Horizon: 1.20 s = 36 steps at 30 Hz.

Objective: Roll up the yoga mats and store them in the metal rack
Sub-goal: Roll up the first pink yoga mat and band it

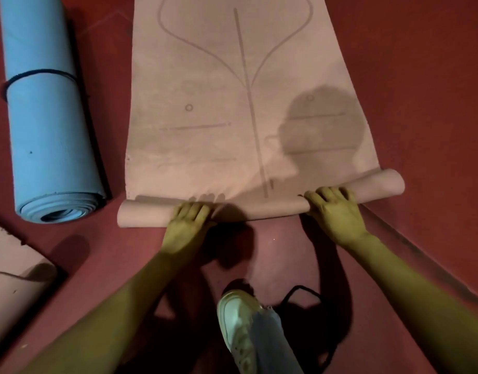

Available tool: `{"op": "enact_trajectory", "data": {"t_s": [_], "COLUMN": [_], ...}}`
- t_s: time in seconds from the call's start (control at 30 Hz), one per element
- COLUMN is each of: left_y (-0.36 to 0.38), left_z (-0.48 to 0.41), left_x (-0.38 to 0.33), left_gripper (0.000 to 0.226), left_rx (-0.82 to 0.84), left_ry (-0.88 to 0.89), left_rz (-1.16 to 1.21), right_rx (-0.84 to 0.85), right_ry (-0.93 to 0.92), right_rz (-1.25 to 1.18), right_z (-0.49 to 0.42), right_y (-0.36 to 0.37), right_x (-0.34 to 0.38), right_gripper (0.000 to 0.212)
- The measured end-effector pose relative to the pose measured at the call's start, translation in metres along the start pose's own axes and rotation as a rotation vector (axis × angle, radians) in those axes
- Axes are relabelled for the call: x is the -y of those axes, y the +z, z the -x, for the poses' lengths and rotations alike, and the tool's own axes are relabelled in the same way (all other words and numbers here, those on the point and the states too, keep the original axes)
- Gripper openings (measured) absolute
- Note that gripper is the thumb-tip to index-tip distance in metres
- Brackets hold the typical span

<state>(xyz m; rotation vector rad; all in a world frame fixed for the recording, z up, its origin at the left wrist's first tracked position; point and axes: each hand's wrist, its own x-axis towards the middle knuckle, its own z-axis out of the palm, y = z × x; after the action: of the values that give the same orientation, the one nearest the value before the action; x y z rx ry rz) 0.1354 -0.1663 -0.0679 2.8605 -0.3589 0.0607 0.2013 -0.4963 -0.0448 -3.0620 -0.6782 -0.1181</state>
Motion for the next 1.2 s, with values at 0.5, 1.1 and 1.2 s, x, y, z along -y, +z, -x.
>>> {"op": "enact_trajectory", "data": {"t_s": [0.5, 1.1, 1.2], "left_y": [-0.012, -0.012, -0.017], "left_z": [-0.001, -0.005, -0.011], "left_x": [-0.001, 0.018, 0.017], "left_gripper": [0.047, 0.040, 0.044], "left_rx": [0.028, -0.005, 0.058], "left_ry": [-0.177, 0.073, 0.030], "left_rz": [0.035, -0.121, -0.097], "right_rx": [0.010, -0.093, -0.045], "right_ry": [0.136, 0.140, 0.136], "right_rz": [-0.158, -0.225, -0.334], "right_z": [0.007, 0.011, 0.014], "right_y": [-0.002, 0.011, 0.010], "right_x": [0.007, 0.017, 0.009], "right_gripper": [0.037, 0.029, 0.034]}}
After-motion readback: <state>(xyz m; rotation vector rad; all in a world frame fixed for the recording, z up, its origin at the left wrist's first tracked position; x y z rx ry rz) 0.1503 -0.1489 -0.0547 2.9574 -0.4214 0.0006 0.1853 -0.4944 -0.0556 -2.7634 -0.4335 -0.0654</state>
